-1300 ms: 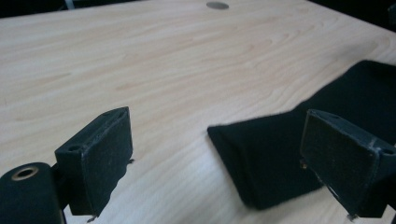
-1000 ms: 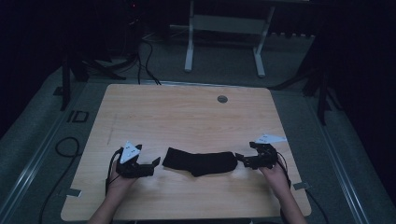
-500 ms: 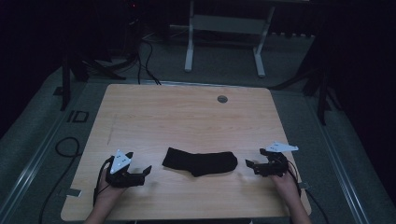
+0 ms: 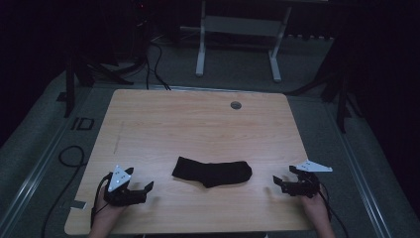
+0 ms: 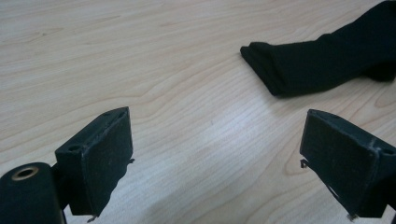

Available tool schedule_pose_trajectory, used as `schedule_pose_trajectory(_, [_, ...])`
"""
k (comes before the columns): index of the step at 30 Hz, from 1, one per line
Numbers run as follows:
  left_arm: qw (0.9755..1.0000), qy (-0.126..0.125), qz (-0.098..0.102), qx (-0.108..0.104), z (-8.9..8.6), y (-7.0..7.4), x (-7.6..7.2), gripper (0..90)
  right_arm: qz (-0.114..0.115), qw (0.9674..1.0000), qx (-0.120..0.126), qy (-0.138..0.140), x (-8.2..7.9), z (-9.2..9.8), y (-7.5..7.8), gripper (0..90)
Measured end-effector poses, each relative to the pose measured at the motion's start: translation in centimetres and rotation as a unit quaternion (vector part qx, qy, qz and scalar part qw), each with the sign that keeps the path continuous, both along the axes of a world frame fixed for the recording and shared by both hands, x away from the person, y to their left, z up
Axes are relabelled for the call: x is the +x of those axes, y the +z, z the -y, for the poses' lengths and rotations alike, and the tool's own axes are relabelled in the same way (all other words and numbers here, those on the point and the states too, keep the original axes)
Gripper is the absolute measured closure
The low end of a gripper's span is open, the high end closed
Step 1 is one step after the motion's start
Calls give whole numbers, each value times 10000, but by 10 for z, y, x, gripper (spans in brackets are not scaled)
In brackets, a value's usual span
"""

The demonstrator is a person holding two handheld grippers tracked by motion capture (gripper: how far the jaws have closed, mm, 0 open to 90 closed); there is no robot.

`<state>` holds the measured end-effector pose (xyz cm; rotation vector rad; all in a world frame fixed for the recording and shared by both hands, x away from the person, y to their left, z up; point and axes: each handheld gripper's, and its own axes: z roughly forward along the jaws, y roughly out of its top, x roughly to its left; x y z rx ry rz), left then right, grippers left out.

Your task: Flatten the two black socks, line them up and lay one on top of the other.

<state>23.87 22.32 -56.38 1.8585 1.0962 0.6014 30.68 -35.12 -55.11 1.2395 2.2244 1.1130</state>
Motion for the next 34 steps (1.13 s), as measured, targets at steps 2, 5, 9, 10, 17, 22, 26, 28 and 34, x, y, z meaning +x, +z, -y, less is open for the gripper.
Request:
schedule_pose_trajectory(2, [10000,-1,-11,-13,0,0,-2,100,46,9999,3,-93,-2,4,-1,137])
schedule_pose_trajectory(5, [10000,24,-5,-40,-1,0,-5,100,80,9998,22,-201,-5,9,-1,138])
schedule_pose_trajectory(9, [10000,28,50,-67,-4,0,-10,100,131,9995,29,-289,-8,10,-1,138])
schedule_pose_trajectory(10, [10000,9,41,-65,-5,0,-10,100,121,9995,-14,-301,-9,10,-2,139])
schedule_pose_trajectory(17, [9999,162,13,-7,-13,-2,-16,101,182,9989,17,-442,-13,16,-2,139])
schedule_pose_trajectory(22, [9995,299,19,-49,-19,-4,-18,101,243,9981,62,-559,-13,19,-3,140])
schedule_pose_trajectory(26, [9994,345,14,-69,-19,-6,-18,101,248,9980,56,-580,-12,20,-4,141])
schedule_pose_trajectory(28, [9995,315,9,-67,-19,-6,-18,101,250,9978,48,-612,-12,20,-4,141])
schedule_pose_trajectory(34, [9995,301,10,-72,-18,-7,-19,101,199,9978,49,-626,-12,21,-6,141])
